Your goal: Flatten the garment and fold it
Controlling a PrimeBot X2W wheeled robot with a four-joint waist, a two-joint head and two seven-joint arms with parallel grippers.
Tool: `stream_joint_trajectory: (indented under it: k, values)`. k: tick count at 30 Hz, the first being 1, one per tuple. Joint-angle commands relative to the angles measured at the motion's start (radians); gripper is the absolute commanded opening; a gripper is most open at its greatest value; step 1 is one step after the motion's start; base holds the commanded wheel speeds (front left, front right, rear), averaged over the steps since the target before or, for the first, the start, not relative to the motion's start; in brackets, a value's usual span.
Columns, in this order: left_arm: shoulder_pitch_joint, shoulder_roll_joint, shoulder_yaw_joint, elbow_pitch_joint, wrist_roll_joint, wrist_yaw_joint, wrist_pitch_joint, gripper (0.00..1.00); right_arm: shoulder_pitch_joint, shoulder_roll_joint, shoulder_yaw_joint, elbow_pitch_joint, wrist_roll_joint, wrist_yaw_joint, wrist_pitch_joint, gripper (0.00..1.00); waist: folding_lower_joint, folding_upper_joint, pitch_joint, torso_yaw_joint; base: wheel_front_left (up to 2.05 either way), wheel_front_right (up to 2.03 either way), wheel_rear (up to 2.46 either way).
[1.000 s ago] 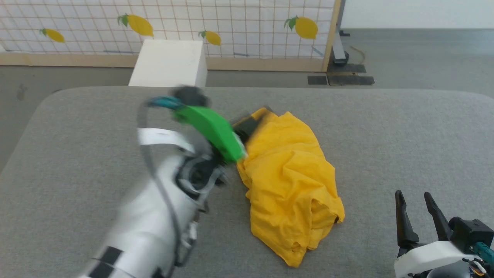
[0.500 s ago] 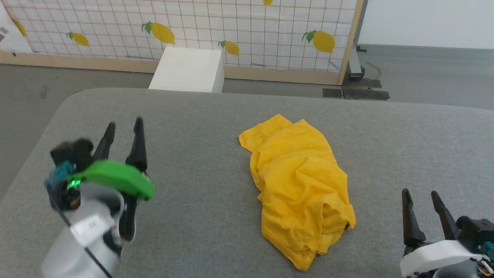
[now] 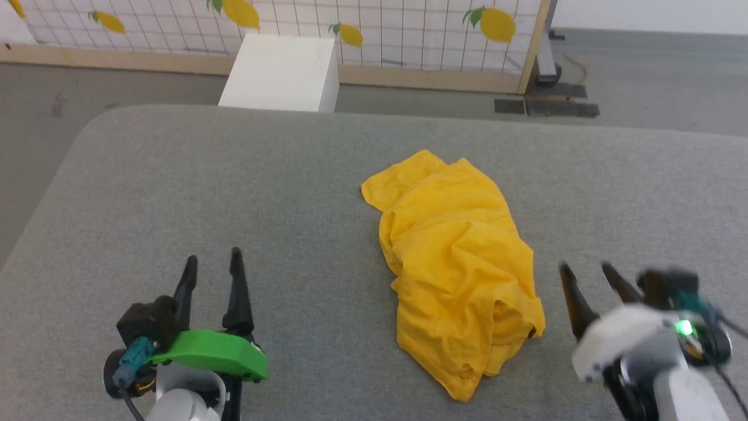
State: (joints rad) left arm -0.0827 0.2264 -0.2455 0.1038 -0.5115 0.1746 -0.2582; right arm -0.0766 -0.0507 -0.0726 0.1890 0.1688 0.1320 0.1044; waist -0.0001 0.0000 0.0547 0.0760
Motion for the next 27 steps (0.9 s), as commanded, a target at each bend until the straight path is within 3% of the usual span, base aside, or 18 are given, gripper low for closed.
stream_joint_trajectory:
  k: [1, 10, 18, 19, 20, 21, 27]
  values:
    - [0.007, -0.01, 0.007, -0.005, 0.026, -0.014, -0.003, 1.0, -0.062, -0.002, 0.013, 0.0, -0.017, -0.001, 0.039, 1.0, 0.0001, 0.0, 0.03, 0.016, 0.0, 0.0, 0.0]
    - [-0.043, -0.071, 0.04, 0.011, 0.085, -0.074, -0.003, 1.0, -0.28, -0.081, 0.111, 0.119, -0.037, -0.001, 0.449, 1.0, 0.0001, 0.0, 0.113, 0.099, 0.0, 0.0, 0.0]
    - [-0.052, -0.114, 0.079, 0.029, 0.119, -0.109, -0.004, 1.0, -0.321, -0.13, 0.211, 0.146, 0.013, -0.001, 0.619, 1.0, 0.0001, 0.0, 0.145, 0.128, 0.0, 0.0, 0.0]
    - [-0.052, -0.118, 0.083, 0.031, 0.122, -0.112, -0.004, 1.0, -0.322, -0.134, 0.213, 0.144, 0.019, -0.001, 0.626, 0.47, 0.0001, 0.0, 0.147, 0.128, 0.0, 0.0, 0.0]
    - [-0.053, -0.122, 0.088, 0.034, 0.126, -0.116, -0.004, 1.0, -0.324, -0.139, 0.216, 0.135, 0.025, -0.001, 0.623, 0.13, 0.0001, 0.0, 0.148, 0.127, 0.0, 0.0, 0.0]
    - [-0.053, -0.125, 0.092, 0.036, 0.128, -0.12, -0.004, 1.0, -0.325, -0.142, 0.217, 0.127, 0.028, -0.001, 0.615, 0.0, 0.0001, 0.0, 0.148, 0.125, 0.0, 0.0, 0.0]
    - [-0.051, -0.139, 0.115, 0.051, 0.146, -0.142, -0.004, 1.0, -0.329, -0.151, 0.199, 0.048, 0.072, -0.001, 0.538, 0.0, 0.0001, 0.0, 0.121, 0.088, 0.0, 0.0, 0.0]
